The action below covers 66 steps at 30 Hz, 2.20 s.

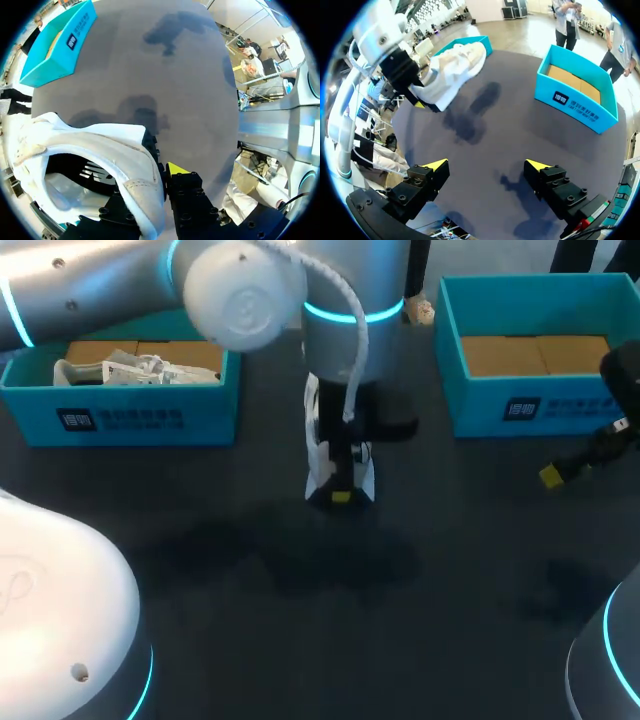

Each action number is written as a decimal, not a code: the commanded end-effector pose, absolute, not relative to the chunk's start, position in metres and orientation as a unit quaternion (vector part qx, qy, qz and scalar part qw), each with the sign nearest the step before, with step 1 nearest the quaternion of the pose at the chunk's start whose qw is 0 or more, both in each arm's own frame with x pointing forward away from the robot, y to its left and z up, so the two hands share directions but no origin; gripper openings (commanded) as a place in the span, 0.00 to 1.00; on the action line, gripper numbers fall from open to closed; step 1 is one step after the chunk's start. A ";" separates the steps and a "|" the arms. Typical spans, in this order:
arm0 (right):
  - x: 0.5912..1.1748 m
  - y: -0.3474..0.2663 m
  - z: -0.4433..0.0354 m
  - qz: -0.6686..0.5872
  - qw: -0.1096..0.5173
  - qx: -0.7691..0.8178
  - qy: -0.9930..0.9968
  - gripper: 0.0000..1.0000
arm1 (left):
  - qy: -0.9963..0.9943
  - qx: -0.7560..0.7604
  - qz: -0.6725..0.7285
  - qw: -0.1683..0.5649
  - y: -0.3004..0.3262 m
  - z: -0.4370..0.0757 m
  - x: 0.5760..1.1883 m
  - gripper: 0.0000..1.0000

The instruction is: Take the shoe out of the shoebox, open the shoe tongue, remove and reinsert the insole, then place the shoe into the shoebox

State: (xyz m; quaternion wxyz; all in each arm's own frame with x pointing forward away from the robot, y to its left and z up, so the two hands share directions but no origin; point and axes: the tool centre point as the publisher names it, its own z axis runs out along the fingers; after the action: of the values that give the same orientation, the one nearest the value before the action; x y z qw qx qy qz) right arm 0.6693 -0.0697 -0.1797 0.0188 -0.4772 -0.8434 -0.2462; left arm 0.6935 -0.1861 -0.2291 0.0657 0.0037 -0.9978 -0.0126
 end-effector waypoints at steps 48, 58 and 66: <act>0.669 -0.069 -0.181 -0.246 0.018 -0.478 -0.843 1.00 | -0.992 0.056 -0.002 0.114 -0.069 -0.166 0.785 0.00; 0.669 -0.069 -0.181 -0.246 0.018 -0.478 -0.843 1.00 | -0.989 0.096 0.014 0.109 -0.026 -0.159 0.821 0.00; 0.669 -0.069 -0.181 -0.246 0.018 -0.478 -0.843 1.00 | -0.990 0.106 0.013 0.093 0.004 -0.157 0.838 0.00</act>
State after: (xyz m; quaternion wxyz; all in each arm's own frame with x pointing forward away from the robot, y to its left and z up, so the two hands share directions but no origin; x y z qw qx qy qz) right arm 0.6692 -0.0696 -0.1796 0.0188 -0.4772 -0.8434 -0.2462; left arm 0.8283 -0.0234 -0.1589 0.1081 0.1024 -0.9888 0.0093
